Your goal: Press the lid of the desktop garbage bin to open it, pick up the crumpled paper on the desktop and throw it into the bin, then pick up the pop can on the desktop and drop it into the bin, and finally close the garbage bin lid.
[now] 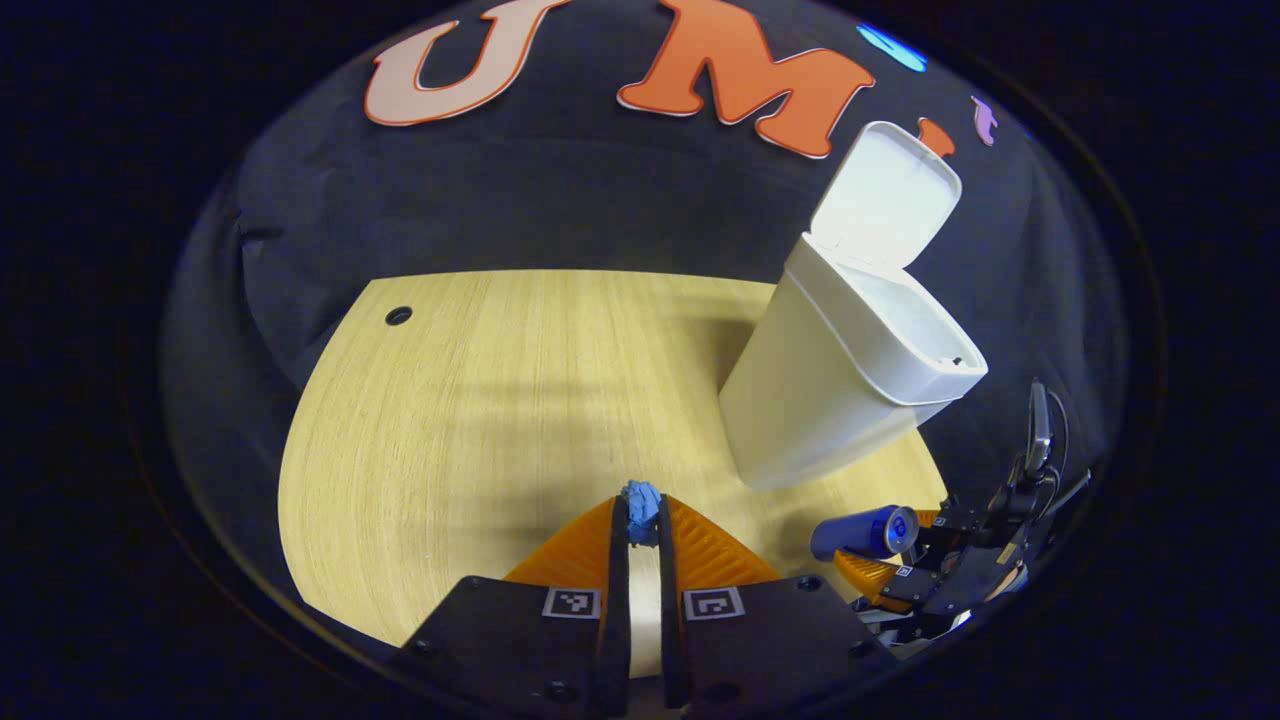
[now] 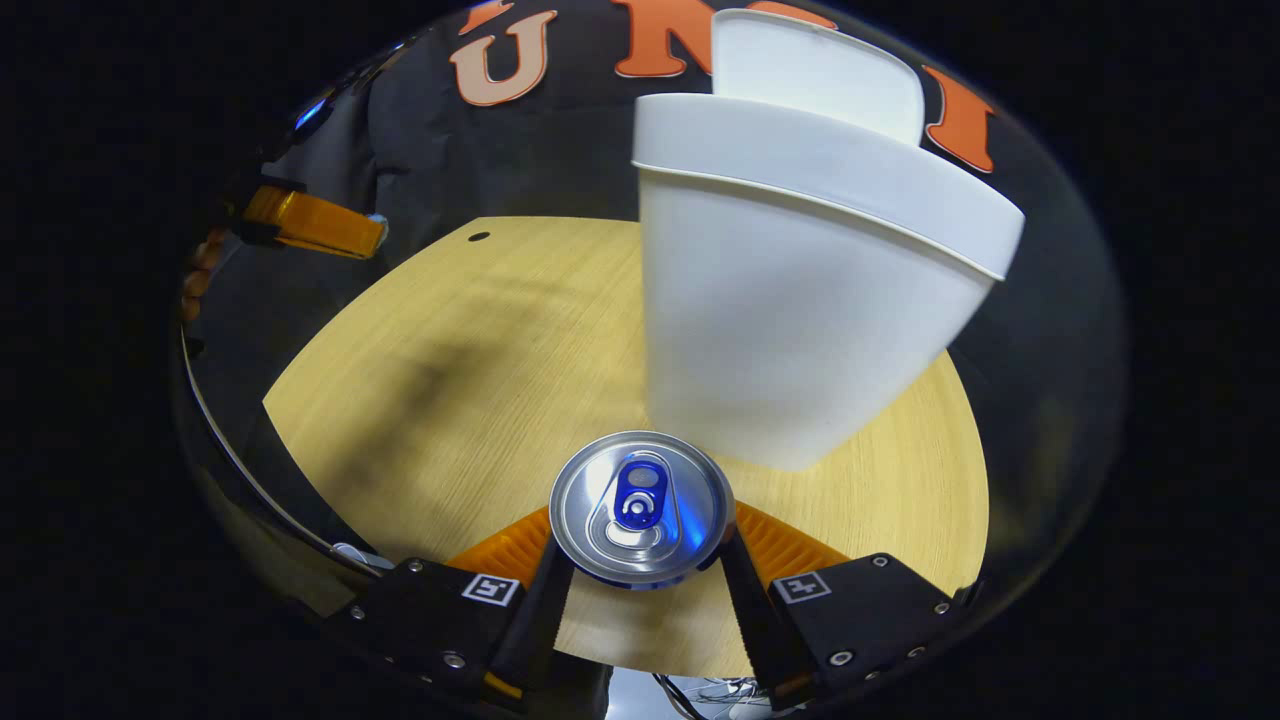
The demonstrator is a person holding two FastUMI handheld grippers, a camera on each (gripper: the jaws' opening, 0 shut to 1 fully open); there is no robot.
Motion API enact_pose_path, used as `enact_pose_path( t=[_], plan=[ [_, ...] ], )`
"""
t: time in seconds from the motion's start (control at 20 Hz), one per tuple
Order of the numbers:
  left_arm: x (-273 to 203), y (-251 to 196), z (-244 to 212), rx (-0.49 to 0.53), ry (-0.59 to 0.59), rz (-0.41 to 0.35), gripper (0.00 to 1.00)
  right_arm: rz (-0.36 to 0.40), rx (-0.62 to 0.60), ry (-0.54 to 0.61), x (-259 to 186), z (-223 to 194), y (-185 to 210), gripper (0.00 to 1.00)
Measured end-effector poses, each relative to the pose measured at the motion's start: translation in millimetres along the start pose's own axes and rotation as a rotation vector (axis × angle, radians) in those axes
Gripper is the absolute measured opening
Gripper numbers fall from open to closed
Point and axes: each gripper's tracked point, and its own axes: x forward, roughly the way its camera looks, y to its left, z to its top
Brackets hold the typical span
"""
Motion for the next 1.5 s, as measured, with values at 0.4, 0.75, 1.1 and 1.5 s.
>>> enact_pose_path(
  t=[0.4, 0.75, 1.1, 1.5],
  plan=[
    [-0.2, -79.2, 48.3, 0.124, -0.174, -0.085, 0.16, -0.029, 0.036, 0.004, 0.4, -3.9, -1.6, 0.77],
    [-3.9, -109.9, 84.0, 0.161, -0.340, -0.155, 0.16, -0.054, 0.068, 0.016, 1.3, -5.8, -1.6, 0.77],
    [-1.4, -131.6, 116.2, 0.187, -0.495, -0.199, 0.16, -0.082, 0.101, 0.008, 3.6, -8.4, -3.9, 0.77],
    [17.2, -162.6, 131.6, 0.199, -0.563, -0.274, 0.16, -0.100, 0.108, 0.037, 2.9, -8.2, -7.0, 0.77]
  ],
)
